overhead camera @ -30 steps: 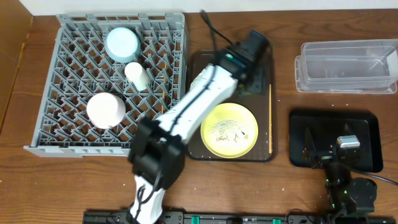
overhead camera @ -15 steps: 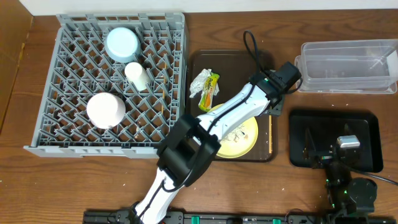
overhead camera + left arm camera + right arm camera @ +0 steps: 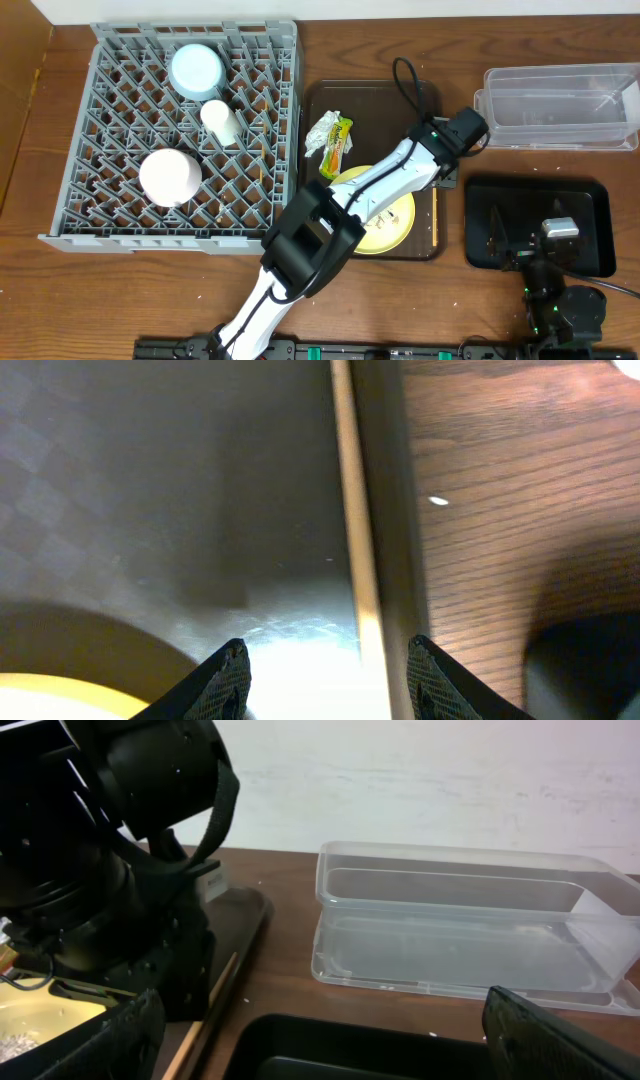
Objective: Sort waste into correct bins and load items into the dishwasher
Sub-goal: 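Grasp the second wooden chopstick with the left gripper, then carry the second chopstick to the rack and insert it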
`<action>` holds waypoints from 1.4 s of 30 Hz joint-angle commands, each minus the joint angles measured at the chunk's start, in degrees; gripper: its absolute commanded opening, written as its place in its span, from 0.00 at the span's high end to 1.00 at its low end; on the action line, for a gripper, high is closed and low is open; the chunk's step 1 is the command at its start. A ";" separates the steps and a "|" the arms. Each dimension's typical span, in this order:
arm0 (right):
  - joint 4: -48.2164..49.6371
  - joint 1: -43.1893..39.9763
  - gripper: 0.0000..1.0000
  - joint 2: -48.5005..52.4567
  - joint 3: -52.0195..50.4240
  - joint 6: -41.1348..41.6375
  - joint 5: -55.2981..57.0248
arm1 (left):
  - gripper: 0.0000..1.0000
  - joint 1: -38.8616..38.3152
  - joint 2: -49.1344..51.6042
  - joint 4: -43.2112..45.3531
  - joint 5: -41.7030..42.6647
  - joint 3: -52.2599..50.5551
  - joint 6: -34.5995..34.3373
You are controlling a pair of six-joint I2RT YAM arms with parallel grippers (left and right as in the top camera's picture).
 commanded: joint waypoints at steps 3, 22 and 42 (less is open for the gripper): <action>-0.24 0.57 0.01 0.00 -0.09 -0.42 0.15 | 0.48 -0.28 2.03 0.59 -0.33 -0.24 -1.97; -0.22 0.57 0.01 0.00 -0.09 -0.42 0.15 | 0.53 -0.31 5.86 0.81 -0.55 -2.27 -1.66; -0.24 0.57 0.01 0.02 -0.09 -0.42 0.15 | 0.92 1.20 5.22 3.78 -0.52 -2.23 -1.70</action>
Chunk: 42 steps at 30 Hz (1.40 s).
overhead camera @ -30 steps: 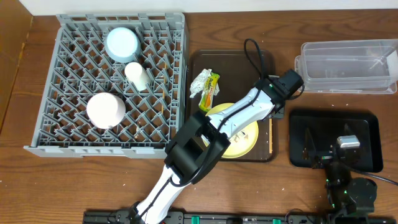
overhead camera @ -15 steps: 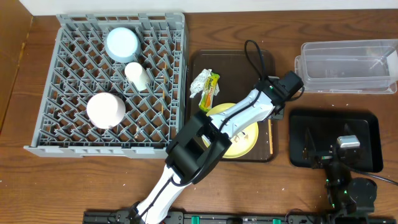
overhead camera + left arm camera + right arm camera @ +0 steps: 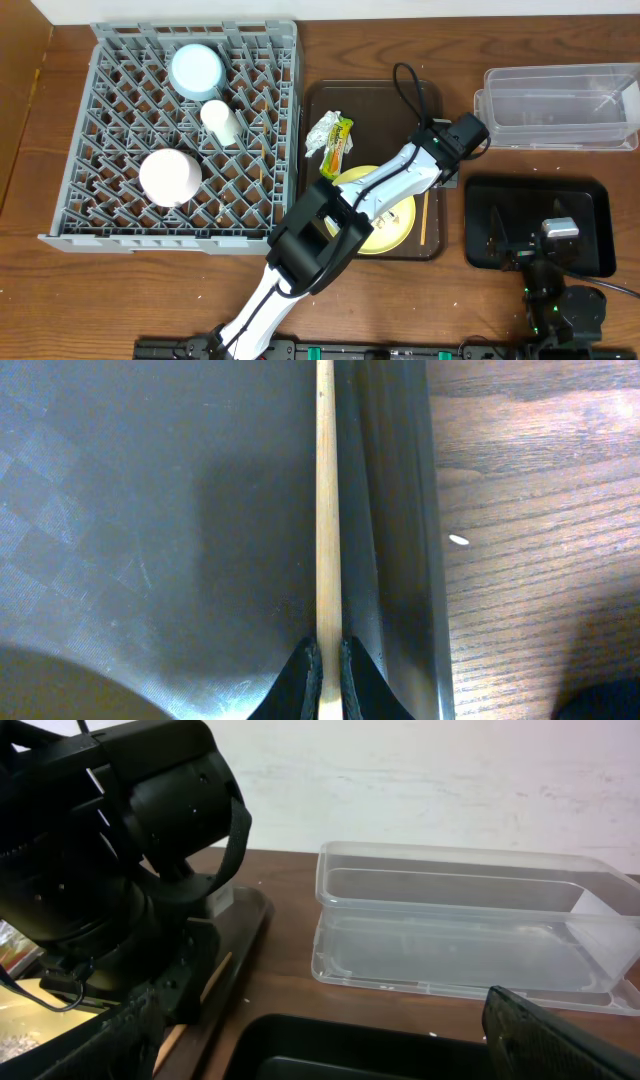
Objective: Sort waste into correct bins and load items into the dishwasher
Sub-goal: 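Carry the second chopstick to the rack and insert it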
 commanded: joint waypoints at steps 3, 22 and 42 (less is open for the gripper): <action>-0.22 0.57 0.01 0.02 -0.09 -0.42 0.15 | 0.92 3.13 -1.22 -0.57 1.25 -0.48 0.13; -0.22 0.57 0.01 0.02 -0.09 -0.42 0.15 | 0.92 23.52 -20.50 -2.95 17.79 0.13 22.34; -0.22 0.57 0.01 0.02 -0.09 -0.42 0.15 | 0.92 49.33 -22.36 -11.34 17.64 1.92 52.24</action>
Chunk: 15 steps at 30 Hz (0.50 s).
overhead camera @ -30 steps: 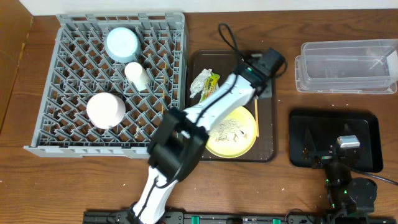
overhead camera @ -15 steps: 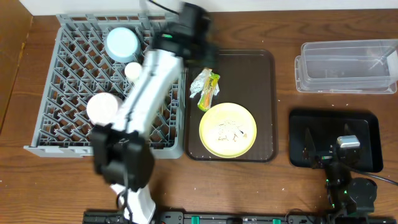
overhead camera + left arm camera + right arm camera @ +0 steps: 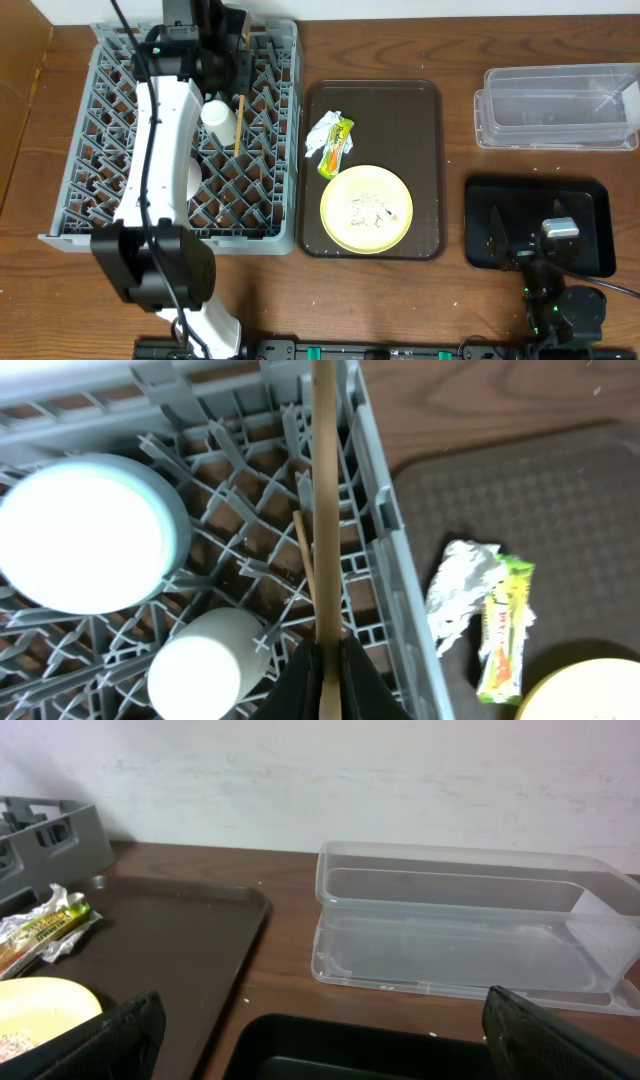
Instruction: Sort waste into correct bins and load items into the dishwasher
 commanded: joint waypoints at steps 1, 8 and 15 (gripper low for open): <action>-0.22 0.57 0.01 0.02 -0.09 -0.42 0.15 | 0.92 0.42 4.70 1.40 -0.37 0.35 1.38; -0.22 0.57 0.01 0.02 -0.09 -0.42 0.15 | 0.58 0.42 6.60 3.48 -0.37 0.35 0.94; -0.22 0.57 0.01 0.02 -0.09 -0.42 0.15 | 0.27 0.46 4.74 3.50 -0.35 0.42 -7.61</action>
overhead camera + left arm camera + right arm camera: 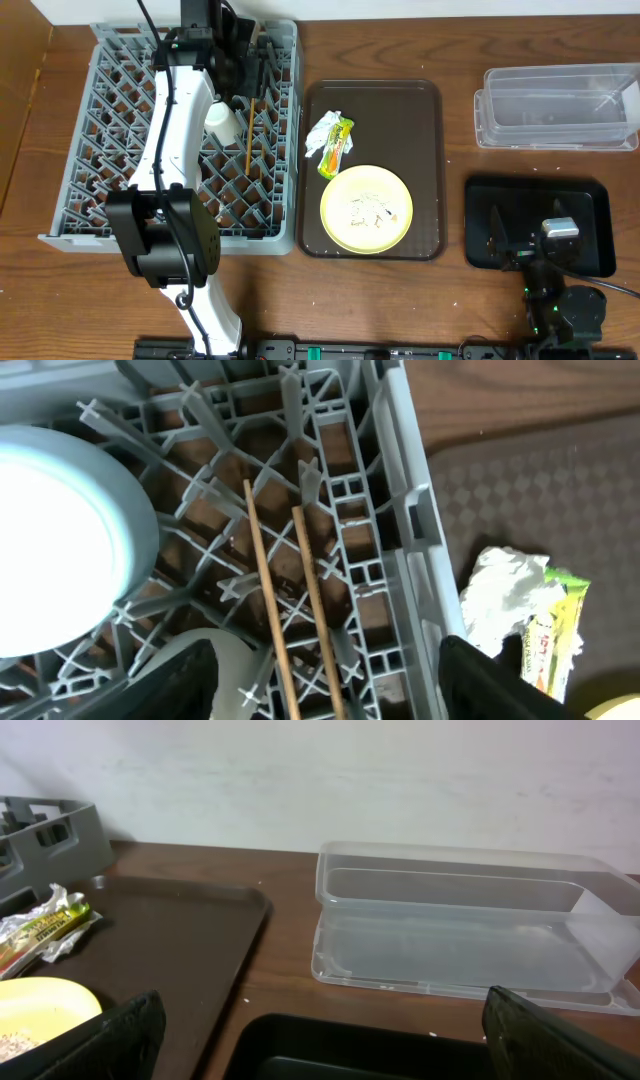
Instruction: Sort waste into correct bins and load items into the dishwasher
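Two wooden chopsticks [268, 600] lie side by side in the grey dish rack [110, 215], near its far right corner; in the overhead view they show as chopsticks [248, 135]. My left gripper [330, 700] hangs open just above them, seen from overhead as the left gripper [248, 68]. The rack also holds a blue bowl [55, 540] and a white cup [222, 118]. A yellow plate [366, 208] and a crumpled wrapper [330, 140] sit on the brown tray [415, 105]. My right gripper [320, 1060] rests open over the black bin [590, 215].
A clear plastic bin [560, 105] stands at the far right, behind the black bin. A second white cup in the rack is partly hidden under my left arm. Bare wood lies between the tray and the bins.
My left gripper, which was shut on a chopstick above the rack, is now open. That chopstick lies in the rack beside the other one. The right arm has not moved.
My left gripper stood open around a chopstick at the tray's right edge. Then it was shut on the chopstick there. Then it held the chopstick over the rack's far right corner, where another chopstick lay. Now both lie in the rack.
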`<action>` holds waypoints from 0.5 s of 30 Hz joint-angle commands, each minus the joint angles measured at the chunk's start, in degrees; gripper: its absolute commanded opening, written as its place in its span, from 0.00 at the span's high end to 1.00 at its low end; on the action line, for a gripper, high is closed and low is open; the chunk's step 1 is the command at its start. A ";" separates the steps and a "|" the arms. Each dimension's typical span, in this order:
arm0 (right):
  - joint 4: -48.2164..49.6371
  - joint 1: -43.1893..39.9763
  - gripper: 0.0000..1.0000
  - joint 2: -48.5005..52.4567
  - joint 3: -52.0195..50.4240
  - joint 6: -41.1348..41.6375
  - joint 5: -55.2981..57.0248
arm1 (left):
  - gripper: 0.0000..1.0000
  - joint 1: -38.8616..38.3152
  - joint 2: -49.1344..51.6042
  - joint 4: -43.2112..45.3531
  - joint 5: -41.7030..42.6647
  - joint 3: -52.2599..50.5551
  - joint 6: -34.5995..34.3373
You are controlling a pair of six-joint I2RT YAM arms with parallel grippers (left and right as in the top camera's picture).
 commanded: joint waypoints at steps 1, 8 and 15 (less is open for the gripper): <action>-0.24 0.57 0.01 0.02 -0.09 -0.42 0.13 | 0.24 0.63 -4.20 0.11 -0.28 0.44 -10.12; -0.22 0.57 0.01 0.02 -0.09 -0.42 0.13 | 0.14 9.84 -22.82 -6.47 -1.05 0.44 -23.15; 0.31 0.59 0.01 0.02 -0.09 -0.07 0.07 | 0.12 20.06 -29.16 -21.00 -1.40 0.44 -23.34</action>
